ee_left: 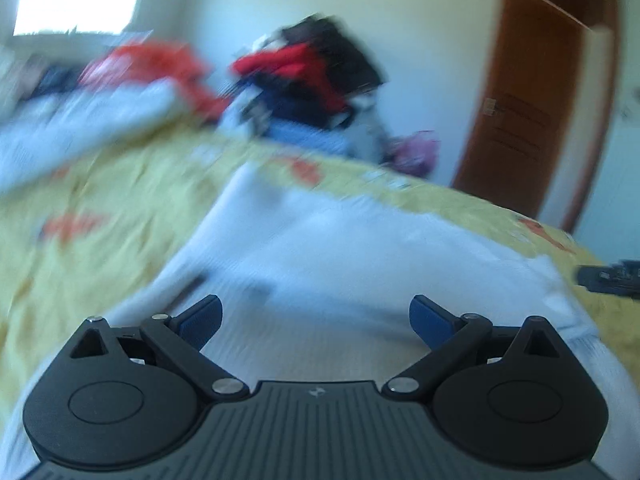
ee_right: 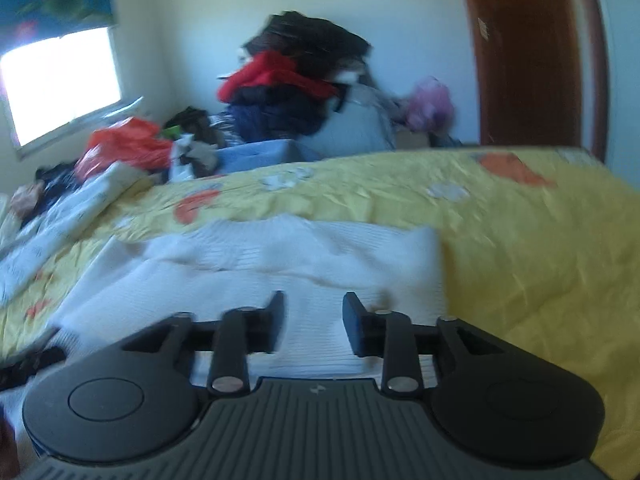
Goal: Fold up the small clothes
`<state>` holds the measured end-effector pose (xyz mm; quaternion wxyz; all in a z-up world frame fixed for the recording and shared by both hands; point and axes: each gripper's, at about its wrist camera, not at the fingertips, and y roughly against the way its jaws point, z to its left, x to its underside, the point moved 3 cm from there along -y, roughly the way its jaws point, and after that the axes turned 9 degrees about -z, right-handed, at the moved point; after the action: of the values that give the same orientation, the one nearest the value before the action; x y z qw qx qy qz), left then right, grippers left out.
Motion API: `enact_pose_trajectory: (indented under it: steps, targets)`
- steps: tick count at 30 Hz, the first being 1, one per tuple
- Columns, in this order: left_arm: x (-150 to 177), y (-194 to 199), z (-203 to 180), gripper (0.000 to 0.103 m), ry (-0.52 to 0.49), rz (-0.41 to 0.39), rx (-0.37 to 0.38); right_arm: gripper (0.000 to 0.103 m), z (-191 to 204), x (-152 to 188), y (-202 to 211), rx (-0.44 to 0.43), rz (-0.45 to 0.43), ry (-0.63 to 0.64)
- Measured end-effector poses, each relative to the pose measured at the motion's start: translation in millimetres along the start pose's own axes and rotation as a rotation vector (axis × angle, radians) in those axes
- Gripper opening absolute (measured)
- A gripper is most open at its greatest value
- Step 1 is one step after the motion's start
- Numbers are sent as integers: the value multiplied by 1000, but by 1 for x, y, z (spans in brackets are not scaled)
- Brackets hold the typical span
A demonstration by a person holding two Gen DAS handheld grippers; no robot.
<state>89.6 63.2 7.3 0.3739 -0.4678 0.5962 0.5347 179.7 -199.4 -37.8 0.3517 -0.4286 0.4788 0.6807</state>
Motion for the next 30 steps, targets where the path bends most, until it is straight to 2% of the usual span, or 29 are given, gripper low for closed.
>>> enact_pose_trajectory:
  steps: [2, 3, 4, 6, 7, 11, 14, 16, 30]
  targets:
    - [-5, -14, -21, 101, -103, -22, 11, 51, 13, 11, -14, 15, 36, 29]
    - [-4, -24, -29, 101, -146, -4, 19, 51, 15, 20, -24, 38, 67, 24]
    - [-2, -36, -36, 101, -186, 35, 25, 52, 16, 28, -31, 64, 92, 21]
    - [9, -56, -42, 101, -239, 129, 25, 56, 20, 39, -32, 88, 40, 40]
    - [16, -63, -42, 103, -249, 169, 27, 62, 22, 45, -33, 92, 18, 57]
    - [17, -68, -32, 103, -182, 187, 58, 73, 31, 48, -39, 122, 10, 100]
    - [17, -75, -24, 103, -111, 225, 77, 76, 32, 47, -41, 127, 9, 100]
    - [16, -76, -20, 103, -72, 223, 88, 76, 29, 51, -36, 123, 4, 93]
    - [18, -76, -23, 103, -96, 228, 78, 80, 27, 55, -29, 115, 3, 86]
